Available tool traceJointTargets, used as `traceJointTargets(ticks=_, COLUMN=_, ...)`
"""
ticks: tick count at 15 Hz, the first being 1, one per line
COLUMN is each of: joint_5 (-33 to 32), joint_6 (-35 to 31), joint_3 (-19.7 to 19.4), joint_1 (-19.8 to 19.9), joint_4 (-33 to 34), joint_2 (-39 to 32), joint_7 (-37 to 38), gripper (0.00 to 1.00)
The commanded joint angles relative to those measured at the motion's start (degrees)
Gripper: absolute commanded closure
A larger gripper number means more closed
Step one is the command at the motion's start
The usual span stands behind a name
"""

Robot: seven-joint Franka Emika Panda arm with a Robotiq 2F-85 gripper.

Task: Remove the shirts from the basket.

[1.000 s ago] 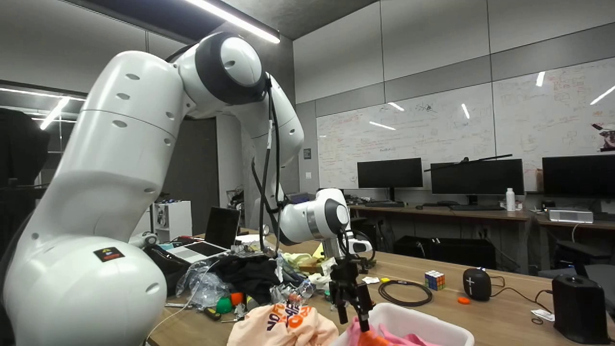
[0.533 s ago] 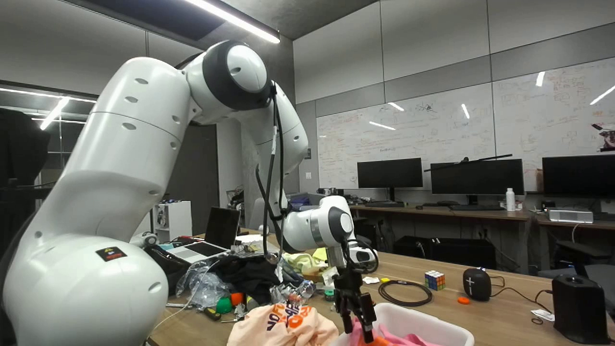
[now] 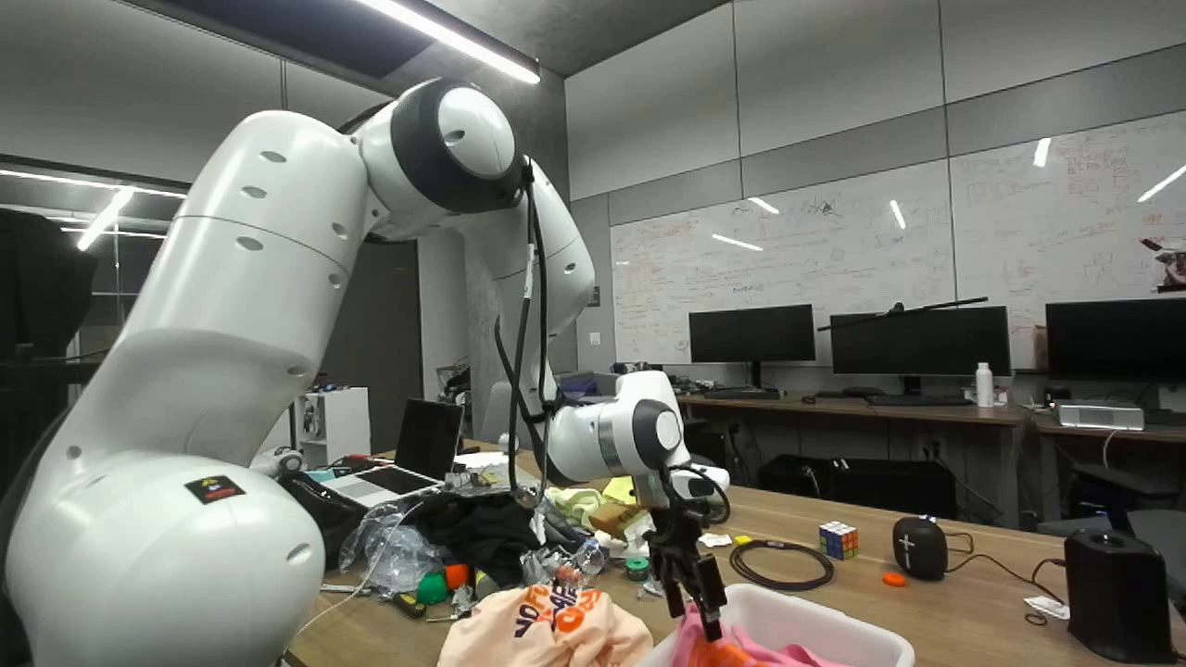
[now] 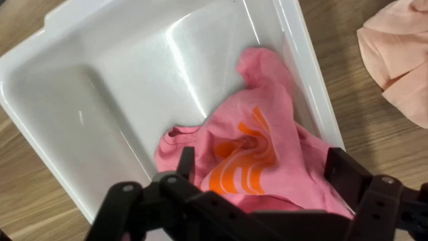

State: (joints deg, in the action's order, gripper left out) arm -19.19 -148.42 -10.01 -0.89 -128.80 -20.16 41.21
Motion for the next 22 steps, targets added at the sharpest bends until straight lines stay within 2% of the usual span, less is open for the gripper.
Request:
traceJointTargets(ticks=1, joint_5=-0.81, joint_6=-5.05, joint_3=-2.02, joint_1=-2.02, joint_4=-1.68, joint_2=-0.63, joint_7=1.12, gripper=0.0)
traceJointTargets(ticks=9, joint_5=-1.09, joint_6=-10.5, joint_3=-6.3, joint_1=-6.37, joint_4=-4.5, joint_2=-4.71, joint_7=2.26, gripper=0.0)
traceJointTargets(ticks=10, joint_5=-0.79, joint_6=-10.22, joint_3=-6.64, joint_1=-6.8, joint_4=-4.33, joint_2=-4.68, joint_7=1.91, gripper=0.16)
traceJointTargets(ticks=11, joint_5=-0.28, joint_6=-9.74, joint_3=-6.62, joint_1=-6.93, joint_4=-4.27, joint_2=-4.65, joint_7=1.21, gripper=0.26)
traceJointTargets(ticks=15, joint_5=0.87, joint_6=-8.83, joint_3=-6.12, joint_1=-7.0, joint_4=-4.25, joint_2=-3.78, joint_7=-0.26, gripper=0.58)
traceJointTargets(ticks=20, joint_5=3.29, joint_6=-7.62, joint_3=-4.81, joint_1=-5.61, joint_4=-3.88, joint_2=-1.29, joint_7=-2.73, gripper=0.95)
traceJointTargets(ticks=22, joint_5=4.43, joint_6=-6.66, joint_3=-4.7, joint_1=-5.33, joint_4=-3.52, joint_2=0.02, joint_7=-3.96, gripper=1.0)
